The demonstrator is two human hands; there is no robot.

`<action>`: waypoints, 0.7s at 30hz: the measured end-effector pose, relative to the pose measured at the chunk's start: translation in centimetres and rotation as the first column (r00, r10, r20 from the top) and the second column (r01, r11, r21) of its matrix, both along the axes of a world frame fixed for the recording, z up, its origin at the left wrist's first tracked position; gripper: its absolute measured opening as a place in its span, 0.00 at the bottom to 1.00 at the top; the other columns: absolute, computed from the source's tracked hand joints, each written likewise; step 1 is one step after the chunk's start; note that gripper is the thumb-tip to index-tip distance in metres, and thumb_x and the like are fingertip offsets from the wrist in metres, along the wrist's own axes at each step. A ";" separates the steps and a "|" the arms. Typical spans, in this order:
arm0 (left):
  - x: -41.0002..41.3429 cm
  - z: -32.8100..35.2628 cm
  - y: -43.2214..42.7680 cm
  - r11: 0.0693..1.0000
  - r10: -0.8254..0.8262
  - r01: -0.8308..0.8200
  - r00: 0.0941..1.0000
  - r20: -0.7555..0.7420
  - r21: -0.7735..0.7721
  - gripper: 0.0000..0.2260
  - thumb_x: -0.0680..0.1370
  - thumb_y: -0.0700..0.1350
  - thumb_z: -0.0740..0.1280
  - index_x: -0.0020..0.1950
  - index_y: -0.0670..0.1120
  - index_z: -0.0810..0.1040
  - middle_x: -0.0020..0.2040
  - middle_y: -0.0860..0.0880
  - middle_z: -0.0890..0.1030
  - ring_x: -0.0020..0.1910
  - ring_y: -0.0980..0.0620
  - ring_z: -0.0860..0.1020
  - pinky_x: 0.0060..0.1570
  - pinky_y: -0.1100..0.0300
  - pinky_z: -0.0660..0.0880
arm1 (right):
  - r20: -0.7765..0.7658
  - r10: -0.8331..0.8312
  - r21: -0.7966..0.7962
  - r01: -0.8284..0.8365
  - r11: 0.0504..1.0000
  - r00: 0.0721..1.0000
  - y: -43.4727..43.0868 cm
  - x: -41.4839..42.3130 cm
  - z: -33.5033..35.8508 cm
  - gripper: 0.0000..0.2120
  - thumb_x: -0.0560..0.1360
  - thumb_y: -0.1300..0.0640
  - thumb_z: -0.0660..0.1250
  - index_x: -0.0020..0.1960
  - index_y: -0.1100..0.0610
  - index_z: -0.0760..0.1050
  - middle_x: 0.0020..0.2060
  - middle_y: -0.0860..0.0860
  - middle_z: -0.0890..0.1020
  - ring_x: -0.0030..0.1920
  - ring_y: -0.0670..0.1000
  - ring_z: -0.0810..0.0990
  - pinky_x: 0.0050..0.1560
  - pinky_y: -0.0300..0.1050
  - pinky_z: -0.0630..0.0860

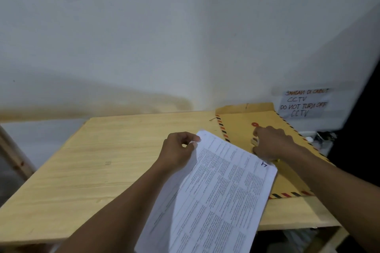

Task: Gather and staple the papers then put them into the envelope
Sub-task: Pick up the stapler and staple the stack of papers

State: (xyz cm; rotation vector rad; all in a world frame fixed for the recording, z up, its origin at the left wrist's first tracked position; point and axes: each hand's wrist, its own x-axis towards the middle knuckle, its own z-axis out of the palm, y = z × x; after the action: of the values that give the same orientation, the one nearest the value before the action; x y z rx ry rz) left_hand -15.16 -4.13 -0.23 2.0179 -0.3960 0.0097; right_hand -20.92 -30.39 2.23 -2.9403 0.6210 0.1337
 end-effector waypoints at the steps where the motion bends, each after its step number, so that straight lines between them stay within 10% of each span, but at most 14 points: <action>1: -0.1 0.0 -0.3 1.000 -0.007 0.007 1.000 0.005 0.000 0.08 0.78 0.41 0.68 0.51 0.51 0.86 0.52 0.57 0.85 0.54 0.61 0.80 0.53 0.65 0.73 | -0.026 -0.026 -0.028 0.026 0.999 0.999 -0.4 -0.4 -0.2 0.15 0.72 0.51 0.67 0.57 0.51 0.69 0.55 0.54 0.74 0.57 0.59 0.72 0.54 0.52 0.69; 7: -0.6 0.5 -0.8 0.998 -0.006 0.008 1.000 0.024 -0.070 0.09 0.78 0.40 0.68 0.49 0.50 0.86 0.47 0.59 0.84 0.46 0.61 0.81 0.48 0.64 0.71 | -0.004 -0.051 0.010 0.051 0.999 0.999 -1.5 -0.3 -0.2 0.09 0.73 0.59 0.67 0.48 0.56 0.67 0.43 0.53 0.72 0.45 0.56 0.76 0.39 0.46 0.71; 10: -0.8 0.9 -0.4 0.996 -0.005 0.011 0.998 0.067 -0.091 0.09 0.78 0.40 0.68 0.50 0.52 0.86 0.48 0.60 0.85 0.42 0.61 0.80 0.46 0.66 0.71 | 0.225 -0.088 0.275 0.023 0.961 0.970 -1.0 0.6 0.8 0.10 0.76 0.54 0.68 0.47 0.61 0.74 0.42 0.57 0.79 0.38 0.53 0.76 0.33 0.44 0.69; 16: -1.7 2.1 0.5 0.987 0.034 -0.015 0.992 0.118 -0.159 0.10 0.79 0.41 0.68 0.53 0.53 0.85 0.51 0.62 0.84 0.43 0.57 0.83 0.41 0.70 0.73 | 0.327 -0.328 0.931 -0.242 0.274 0.886 4.2 2.4 6.2 0.10 0.80 0.60 0.65 0.57 0.66 0.76 0.51 0.60 0.82 0.46 0.56 0.83 0.43 0.45 0.83; 21: -2.2 2.6 1.8 0.982 0.076 -0.049 0.987 0.142 -0.185 0.10 0.79 0.41 0.68 0.54 0.53 0.85 0.51 0.62 0.84 0.49 0.56 0.84 0.43 0.68 0.74 | 0.286 -0.220 0.955 -0.258 0.148 0.932 7.6 3.4 7.4 0.09 0.81 0.60 0.63 0.56 0.65 0.76 0.56 0.61 0.83 0.57 0.60 0.83 0.55 0.50 0.81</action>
State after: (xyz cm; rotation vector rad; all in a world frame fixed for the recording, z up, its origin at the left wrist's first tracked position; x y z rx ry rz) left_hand -17.40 -2.37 2.37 1.8541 -0.4108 0.2289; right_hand -17.56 -22.79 9.59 -1.5107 0.2157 -0.0243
